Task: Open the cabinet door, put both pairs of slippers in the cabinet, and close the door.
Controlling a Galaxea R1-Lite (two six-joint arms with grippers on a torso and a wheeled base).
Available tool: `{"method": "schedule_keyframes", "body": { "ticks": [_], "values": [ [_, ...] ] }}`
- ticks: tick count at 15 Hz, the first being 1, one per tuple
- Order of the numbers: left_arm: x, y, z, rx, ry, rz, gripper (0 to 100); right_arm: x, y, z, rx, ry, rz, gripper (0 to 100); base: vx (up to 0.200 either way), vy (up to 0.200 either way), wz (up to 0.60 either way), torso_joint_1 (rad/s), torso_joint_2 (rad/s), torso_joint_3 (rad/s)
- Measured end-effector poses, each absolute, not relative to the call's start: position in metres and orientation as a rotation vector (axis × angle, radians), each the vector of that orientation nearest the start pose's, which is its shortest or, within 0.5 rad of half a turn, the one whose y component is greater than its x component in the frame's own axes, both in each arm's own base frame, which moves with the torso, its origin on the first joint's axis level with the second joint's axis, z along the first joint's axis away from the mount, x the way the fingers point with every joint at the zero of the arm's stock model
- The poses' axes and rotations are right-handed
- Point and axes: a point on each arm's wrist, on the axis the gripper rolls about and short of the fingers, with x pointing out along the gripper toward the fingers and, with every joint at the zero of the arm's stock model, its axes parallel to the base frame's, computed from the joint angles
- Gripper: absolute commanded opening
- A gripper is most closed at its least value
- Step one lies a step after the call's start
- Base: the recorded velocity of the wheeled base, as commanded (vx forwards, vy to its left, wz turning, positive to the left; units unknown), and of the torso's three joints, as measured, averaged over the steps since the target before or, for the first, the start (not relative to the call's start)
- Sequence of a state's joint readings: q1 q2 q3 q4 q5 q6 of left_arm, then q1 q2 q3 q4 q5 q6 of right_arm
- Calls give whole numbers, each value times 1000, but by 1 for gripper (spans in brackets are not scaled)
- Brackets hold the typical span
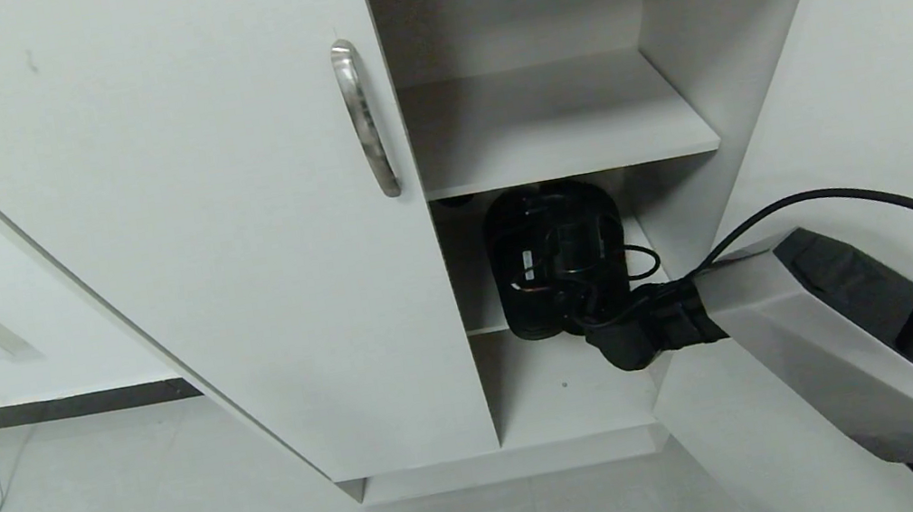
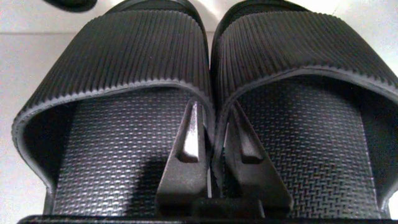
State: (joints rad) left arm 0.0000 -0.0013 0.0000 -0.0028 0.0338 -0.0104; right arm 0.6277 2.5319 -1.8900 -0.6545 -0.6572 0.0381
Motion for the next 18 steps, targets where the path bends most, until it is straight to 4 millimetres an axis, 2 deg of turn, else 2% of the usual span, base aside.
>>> {"method": "schedule_keyframes", "body": {
  "ticks": [12, 13, 18],
  "values": [
    [-23, 1, 76, -10, -4, 33, 0, 443, 299, 115, 35, 4, -39, 0, 0, 0, 0, 0, 0, 0],
    [-23, 1, 76, -10, -4, 33, 0, 443, 299, 114, 35, 5, -39, 100, 0, 0, 0, 0, 0, 0],
    [-23, 1, 76, -10, -4, 33, 0, 440, 299, 108, 19, 28, -40, 100, 0, 0, 0, 0, 0, 0]
  ]
}}
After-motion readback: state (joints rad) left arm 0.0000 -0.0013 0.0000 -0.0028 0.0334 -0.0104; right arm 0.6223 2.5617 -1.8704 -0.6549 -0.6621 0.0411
